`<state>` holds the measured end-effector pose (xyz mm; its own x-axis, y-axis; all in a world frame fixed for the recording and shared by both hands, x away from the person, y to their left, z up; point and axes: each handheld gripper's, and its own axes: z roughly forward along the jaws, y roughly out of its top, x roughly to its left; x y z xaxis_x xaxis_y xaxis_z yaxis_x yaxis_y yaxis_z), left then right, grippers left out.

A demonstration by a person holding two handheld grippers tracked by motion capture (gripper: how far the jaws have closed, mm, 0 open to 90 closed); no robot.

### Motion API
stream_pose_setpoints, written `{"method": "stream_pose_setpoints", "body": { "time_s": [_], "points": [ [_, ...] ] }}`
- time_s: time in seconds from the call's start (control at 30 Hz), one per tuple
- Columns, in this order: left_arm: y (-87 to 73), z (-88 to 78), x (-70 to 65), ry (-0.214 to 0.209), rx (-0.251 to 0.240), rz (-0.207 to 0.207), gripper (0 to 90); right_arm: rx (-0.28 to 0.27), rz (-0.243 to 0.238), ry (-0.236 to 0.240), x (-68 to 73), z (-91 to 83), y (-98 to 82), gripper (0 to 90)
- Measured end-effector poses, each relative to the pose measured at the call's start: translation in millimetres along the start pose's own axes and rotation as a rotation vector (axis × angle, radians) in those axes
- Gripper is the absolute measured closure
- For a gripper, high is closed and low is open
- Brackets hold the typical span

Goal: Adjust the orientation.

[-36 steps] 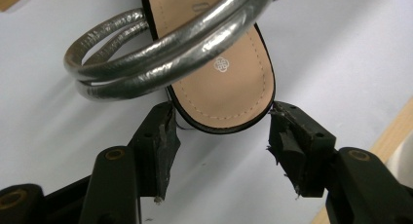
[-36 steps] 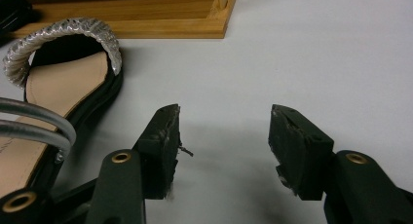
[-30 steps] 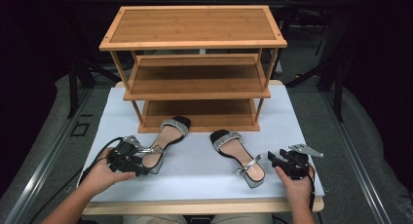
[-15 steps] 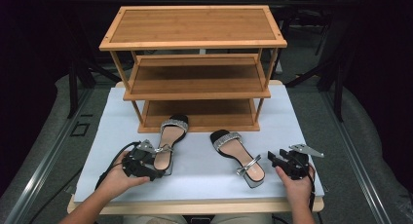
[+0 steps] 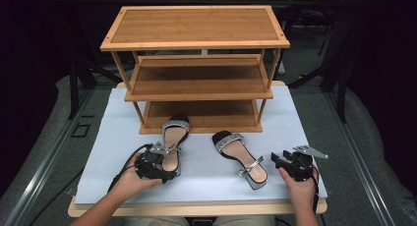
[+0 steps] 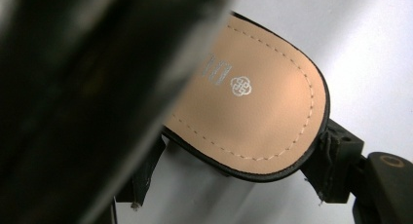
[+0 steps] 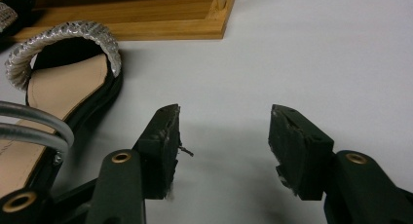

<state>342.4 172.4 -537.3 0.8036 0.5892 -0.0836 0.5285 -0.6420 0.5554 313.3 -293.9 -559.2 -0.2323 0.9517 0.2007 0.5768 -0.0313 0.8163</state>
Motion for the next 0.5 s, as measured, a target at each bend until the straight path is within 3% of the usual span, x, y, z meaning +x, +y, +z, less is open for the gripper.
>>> {"method": "stream_pose_setpoints", "body": {
  "time_s": [0.17,0.27,0.5],
  "points": [
    [1.9,-1.8,1.2,0.004,0.016,0.03,31.4,0.009,-0.005,0.0,0.9,-0.6,0.3,44.6],
    [4.3,-4.5,4.3,-0.017,0.016,0.018,31.5,-0.001,-0.003,0.0,0.7,0.2,0.0,44.6],
    [15.6,-6.1,13.1,-0.026,0.039,0.033,31.6,-0.001,-0.005,0.0,1.4,0.8,0.0,44.6]
  ]
}}
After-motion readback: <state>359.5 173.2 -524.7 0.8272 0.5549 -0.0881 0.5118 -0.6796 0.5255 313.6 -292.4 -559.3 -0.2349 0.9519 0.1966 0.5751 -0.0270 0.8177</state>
